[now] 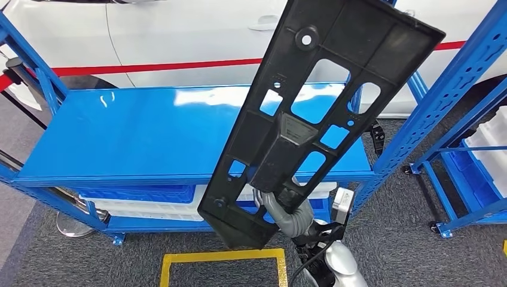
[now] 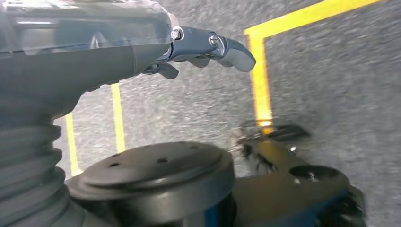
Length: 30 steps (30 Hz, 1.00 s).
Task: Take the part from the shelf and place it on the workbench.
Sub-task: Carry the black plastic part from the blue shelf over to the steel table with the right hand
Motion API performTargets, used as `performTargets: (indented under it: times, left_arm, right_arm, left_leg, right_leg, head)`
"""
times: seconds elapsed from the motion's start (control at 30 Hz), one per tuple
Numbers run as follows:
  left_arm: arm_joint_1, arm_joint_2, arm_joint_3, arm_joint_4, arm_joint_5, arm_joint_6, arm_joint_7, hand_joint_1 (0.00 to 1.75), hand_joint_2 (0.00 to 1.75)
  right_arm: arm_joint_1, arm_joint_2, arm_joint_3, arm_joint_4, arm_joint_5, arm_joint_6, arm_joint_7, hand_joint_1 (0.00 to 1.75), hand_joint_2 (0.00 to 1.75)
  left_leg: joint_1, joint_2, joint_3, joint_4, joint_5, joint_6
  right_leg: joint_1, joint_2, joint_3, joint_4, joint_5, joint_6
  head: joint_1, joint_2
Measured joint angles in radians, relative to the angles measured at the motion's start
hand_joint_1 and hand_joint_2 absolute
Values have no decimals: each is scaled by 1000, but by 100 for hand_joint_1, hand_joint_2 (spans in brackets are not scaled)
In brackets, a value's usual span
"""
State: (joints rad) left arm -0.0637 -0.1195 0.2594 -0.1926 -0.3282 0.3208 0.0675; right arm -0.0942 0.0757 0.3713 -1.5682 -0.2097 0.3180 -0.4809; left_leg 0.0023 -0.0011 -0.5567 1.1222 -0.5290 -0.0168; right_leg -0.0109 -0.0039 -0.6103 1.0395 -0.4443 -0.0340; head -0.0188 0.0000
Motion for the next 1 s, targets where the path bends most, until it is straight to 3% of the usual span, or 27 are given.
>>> performTargets:
  times: [0.07, 0.13, 0.2, 0.27, 0.33, 0.37, 0.4, 0.43, 0.53, 0.6, 0.67, 0.73, 0.83, 0.9, 0.93, 1.0]
  left_arm:
    - [1, 1, 0, 0, -3, 0, 0, 0, 175]
    - [1, 1, 0, 0, -4, 0, 0, 0, 175]
    - [2, 2, 0, 0, -4, 0, 0, 0, 175]
    - [1, 2, 0, 0, -5, 0, 0, 0, 175]
    - [0, 2, 0, 0, -6, -1, 0, 0, 175]
    - [0, 2, 0, 0, -6, -2, 0, 0, 175]
    - [0, 2, 0, 0, -7, -3, 0, 0, 175]
    - [1, 2, 0, 0, -9, -4, 0, 0, 175]
    - [0, 2, -2, 0, -13, -7, -2, 0, 175]
    - [-1, 2, -4, 0, -14, -7, -2, 0, 175]
    - [0, 2, -5, 0, -14, -7, -1, 0, 175]
    - [0, 3, -6, 0, -13, -6, -1, 0, 175]
    - [-1, 4, -6, 0, -10, -3, 0, 0, 175]
    - [-2, 4, -6, 0, -10, -3, 1, 0, 175]
    - [-3, 4, -6, 0, -10, -2, 1, 0, 175]
    - [-2, 4, -6, 0, -10, -1, 2, 0, 175]
  right_arm:
    - [0, 2, -10, 0, 0, 0, 0, 175, 175]
    - [1, 3, -16, 0, -1, 2, 0, 175, 175]
    - [1, 4, -22, 0, -2, 6, -1, 175, 175]
    - [1, 4, -30, 0, -4, 9, -2, 175, 175]
    - [4, 4, -37, 0, -4, 11, -2, 175, 175]
    - [6, 4, -40, 1, -5, 12, -2, 175, 175]
    - [9, 4, -43, 1, -6, 13, -2, 175, 175]
    - [11, 4, -46, 1, -7, 14, -2, 175, 175]
    - [17, 4, -52, -1, -6, 15, -2, 175, 175]
    - [22, 6, -55, -4, -4, 15, -2, 175, 175]
    - [27, 7, -57, -6, -3, 15, -2, 175, 175]
    - [29, 10, -58, -7, 0, 16, -2, 175, 175]
    - [30, 15, -58, -12, 2, 21, -1, 175, 175]
    - [31, 16, -59, -12, 3, 24, 0, 175, 175]
    - [31, 16, -60, -12, 4, 26, 1, 175, 175]
    - [32, 17, -62, -12, 4, 29, 3, 175, 175]
  left_leg:
    - [-5, 0, 53, -104, 25, 11]
    - [-11, -2, 53, -122, 27, 20]
    - [-6, 0, 50, -130, 43, 32]
    - [-1, 3, 43, -140, 62, 45]
    - [-3, 5, 25, -138, 74, 50]
    - [-3, 6, 15, -135, 78, 49]
    - [-3, 6, 6, -131, 81, 48]
    - [-3, 6, -2, -126, 84, 47]
    - [-4, 5, -21, -105, 86, 40]
    - [-7, 4, -31, -95, 87, 29]
    - [-8, 4, -36, -94, 92, 18]
    - [-5, 3, -47, -73, 71, 6]
    - [0, 3, -102, 83, -36, -9]
    - [1, 3, -122, 173, -77, -14]
    - [1, 3, -108, 169, -70, -13]
    - [1, 3, -31, 58, -19, -8]
  right_leg:
    - [1, 0, -5, 0, 8, 10]
    - [0, -1, -10, -1, 17, 23]
    - [-1, 0, -15, 4, 15, 35]
    - [-1, 2, -41, 63, -34, 43]
    - [-3, 3, -90, 186, -112, 49]
    - [-3, 3, -107, 239, -135, 52]
    - [-4, 3, -109, 261, -141, 54]
    - [-5, 3, -91, 246, -128, 54]
    - [-5, 3, 21, 65, -63, 47]
    - [-2, 5, 48, 8, -52, 35]
    - [0, 5, 42, 8, -44, 22]
    - [-2, 4, 36, 3, -33, 8]
    - [-3, 1, 18, 1, -17, -4]
    - [-2, -1, 4, 3, -8, -5]
    - [-2, -1, -2, 3, -4, -4]
    - [-2, 1, -11, 5, 5, 0]
  head:
    - [0, 0]
    - [1, 0]
    - [1, 0]
    - [2, 0]
    - [2, 0]
    - [2, 0]
    - [2, 0]
    - [2, 0]
    - [2, 0]
    - [2, 0]
    - [2, 0]
    - [1, 0]
    - [-1, 0]
    - [-1, 0]
    - [-1, 0]
    - [-1, 0]
